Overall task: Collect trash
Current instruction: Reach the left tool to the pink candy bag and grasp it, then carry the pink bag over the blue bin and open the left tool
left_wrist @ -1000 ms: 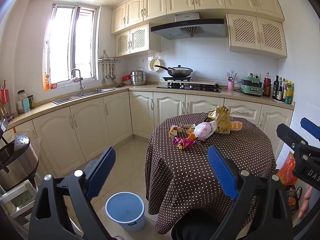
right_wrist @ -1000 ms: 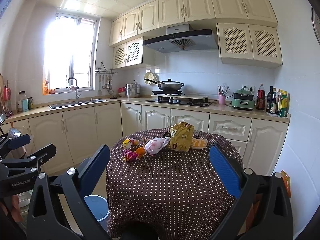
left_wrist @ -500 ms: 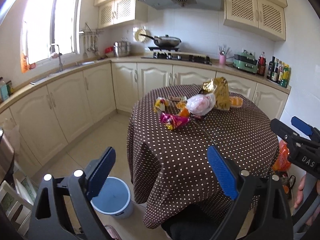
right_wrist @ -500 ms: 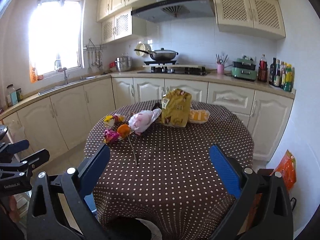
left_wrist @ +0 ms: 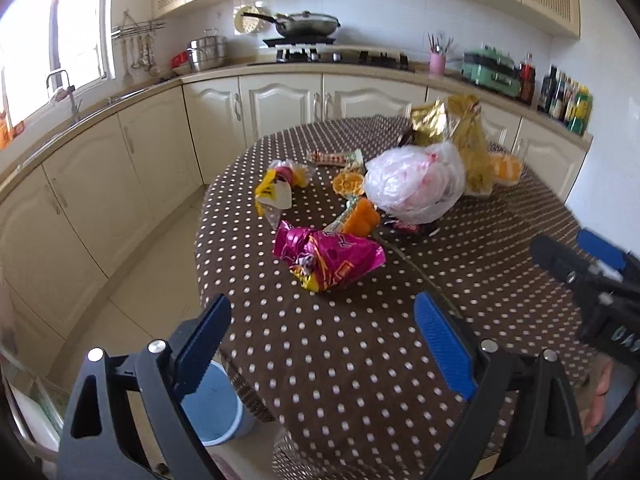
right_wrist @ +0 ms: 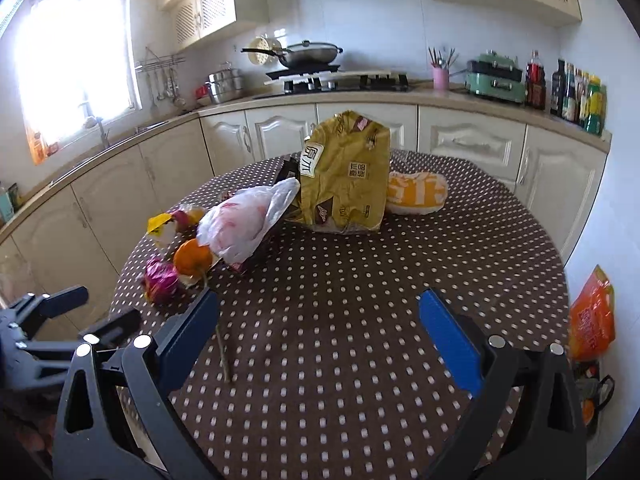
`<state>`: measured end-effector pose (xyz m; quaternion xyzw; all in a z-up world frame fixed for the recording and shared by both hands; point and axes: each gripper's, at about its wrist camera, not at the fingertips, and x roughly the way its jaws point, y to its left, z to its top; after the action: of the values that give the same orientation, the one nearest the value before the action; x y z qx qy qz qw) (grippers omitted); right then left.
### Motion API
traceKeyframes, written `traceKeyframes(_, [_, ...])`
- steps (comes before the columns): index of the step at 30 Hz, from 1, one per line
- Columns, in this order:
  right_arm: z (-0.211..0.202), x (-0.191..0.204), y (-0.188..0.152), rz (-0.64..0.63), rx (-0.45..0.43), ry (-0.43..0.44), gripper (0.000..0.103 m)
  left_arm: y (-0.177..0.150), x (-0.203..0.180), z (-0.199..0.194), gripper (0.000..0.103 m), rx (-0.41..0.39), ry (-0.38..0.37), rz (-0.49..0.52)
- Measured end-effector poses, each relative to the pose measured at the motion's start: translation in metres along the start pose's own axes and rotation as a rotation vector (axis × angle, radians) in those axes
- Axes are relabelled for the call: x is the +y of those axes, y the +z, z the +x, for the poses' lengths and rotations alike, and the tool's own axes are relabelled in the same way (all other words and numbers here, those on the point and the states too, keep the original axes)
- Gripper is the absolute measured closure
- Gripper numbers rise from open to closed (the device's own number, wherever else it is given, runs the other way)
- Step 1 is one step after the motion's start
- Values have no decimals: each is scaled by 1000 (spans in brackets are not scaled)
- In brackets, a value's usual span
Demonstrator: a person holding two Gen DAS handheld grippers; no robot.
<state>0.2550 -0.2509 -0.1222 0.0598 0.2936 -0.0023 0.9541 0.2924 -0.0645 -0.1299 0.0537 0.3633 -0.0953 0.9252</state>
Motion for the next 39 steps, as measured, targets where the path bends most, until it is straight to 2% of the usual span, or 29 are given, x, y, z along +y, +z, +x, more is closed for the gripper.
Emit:
traceKeyframes(5, [29,-1,8,17,56,7,7,12,-8,36,12,45,53,60])
traceKeyframes(8, [41,5,9,-5,84,8,7,17,-7,46,29,52,47,63])
traceKeyframes(10, [50,9,8,-17,107,17,7,20,-2,54,44,72,28,50])
traceKeyframes(13, [57,15,8,-35,131,23,7,22,7,59,60,69,-13,23])
traceKeyframes(17, [61,26,8,-61,156,52,7,18,21,49,62,34,-62,-35])
traceKeyframes(21, [61,44,9,-105,163,105,8,5,40,24,62,-12,-102,-104])
traceKeyframes(23, [64,59,8,-144,174,123,17,-1,50,12,62,-32,-112,-131])
traceKeyframes(25, [71,73,6,-170,207,130,40,-8,60,-1,62,-50,-108,-153])
traceKeyframes(26, [74,78,5,-182,222,134,43,-12,64,-6,62,-56,-105,-159])
traceKeyframes(29, [84,89,3,-214,241,116,71,-23,78,-19,62,-67,-97,-181])
traceKeyframes(30, [84,90,4,-211,241,128,95,-27,86,-23,62,-69,-95,-195])
traceKeyframes(32, [83,90,4,-206,241,142,100,-33,97,-29,62,-74,-98,-217])
traceKeyframes(36, [67,96,-1,-206,197,158,100,-47,117,-40,62,-88,-97,-255])
traceKeyframes(39, [50,111,0,-207,168,201,100,-55,136,-46,62,-96,-91,-287])
